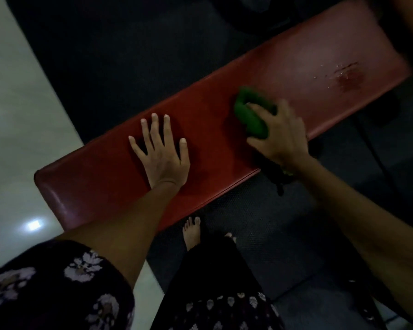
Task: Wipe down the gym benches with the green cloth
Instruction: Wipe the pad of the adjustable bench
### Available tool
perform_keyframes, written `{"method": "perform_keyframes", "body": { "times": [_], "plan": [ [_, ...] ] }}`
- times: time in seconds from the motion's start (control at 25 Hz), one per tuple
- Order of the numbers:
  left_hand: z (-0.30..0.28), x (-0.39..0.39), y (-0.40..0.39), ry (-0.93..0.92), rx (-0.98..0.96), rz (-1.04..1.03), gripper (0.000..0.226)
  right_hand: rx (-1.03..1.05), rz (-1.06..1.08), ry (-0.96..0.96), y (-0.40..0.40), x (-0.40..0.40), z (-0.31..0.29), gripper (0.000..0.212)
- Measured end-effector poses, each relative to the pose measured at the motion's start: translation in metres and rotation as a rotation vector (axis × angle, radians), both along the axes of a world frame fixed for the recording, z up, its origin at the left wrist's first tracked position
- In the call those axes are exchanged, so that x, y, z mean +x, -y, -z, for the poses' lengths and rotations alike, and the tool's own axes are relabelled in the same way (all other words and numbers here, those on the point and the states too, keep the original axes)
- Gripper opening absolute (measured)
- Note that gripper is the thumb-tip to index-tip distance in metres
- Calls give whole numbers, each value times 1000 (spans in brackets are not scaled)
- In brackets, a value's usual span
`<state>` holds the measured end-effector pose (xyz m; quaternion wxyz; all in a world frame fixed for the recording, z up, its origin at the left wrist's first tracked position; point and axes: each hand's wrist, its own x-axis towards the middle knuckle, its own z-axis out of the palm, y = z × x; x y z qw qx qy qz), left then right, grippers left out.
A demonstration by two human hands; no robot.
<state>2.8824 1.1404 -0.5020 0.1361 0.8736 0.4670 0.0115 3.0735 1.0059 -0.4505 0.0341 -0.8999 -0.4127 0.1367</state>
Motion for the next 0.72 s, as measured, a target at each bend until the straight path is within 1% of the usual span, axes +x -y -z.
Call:
{"method": "perform_keyframes", "body": {
  "times": [0.08, 0.12, 0.16, 0.2, 0.24, 0.32, 0.36, 0.4, 0.44, 0.48, 0.52, 0.56, 0.64, 0.68, 0.72],
  "plan": [
    [0, 1, 1, 6, 0, 5, 65, 35, 260, 2, 10, 37, 1, 70],
    [-1, 1, 1, 10, -4, 5, 64, 52, 369, 1, 10, 43, 1, 69],
    [0, 1, 1, 15, -10, 3, 63, 54, 426, 11, 7, 39, 2, 69],
    [0, 0, 1, 21, -16, -2, 62, 40, 428, 1, 3, 25, 4, 70],
    [0, -1, 2, 27, -27, -6, 61, 19, 366, -23, 1, 5, 5, 71],
    [-2, -2, 1, 32, -36, -1, 59, 20, 94, -70, 8, -35, 6, 73],
    [-4, -1, 0, 27, -39, 1, 58, 25, -32, -77, 16, -42, 6, 73],
    [-8, 2, -2, 27, -53, -6, 58, 40, -103, -62, 24, -33, 5, 72],
    [-12, 6, -4, 38, -82, -25, 57, 48, -107, -33, 32, -14, 4, 71],
    [-16, 10, -5, 50, -125, -58, 58, 48, -46, 10, 41, 8, 5, 71],
    [-20, 14, -5, 59, -172, -101, 59, 39, 62, 31, 48, 28, 5, 70],
    [-24, 19, -3, 65, -207, -140, 62, 36, 198, 30, 53, 47, 5, 69],
    [-30, 37, 4, 85, -219, -160, 67, 49, 464, 5, 48, 58, 2, 68],
    [-32, 51, 8, 102, -202, -143, 68, 40, 495, -7, 38, 51, 0, 68],
    [-33, 66, 11, 119, -190, -118, 69, 12, 420, -12, 27, 40, 0, 69]
  ]
}}
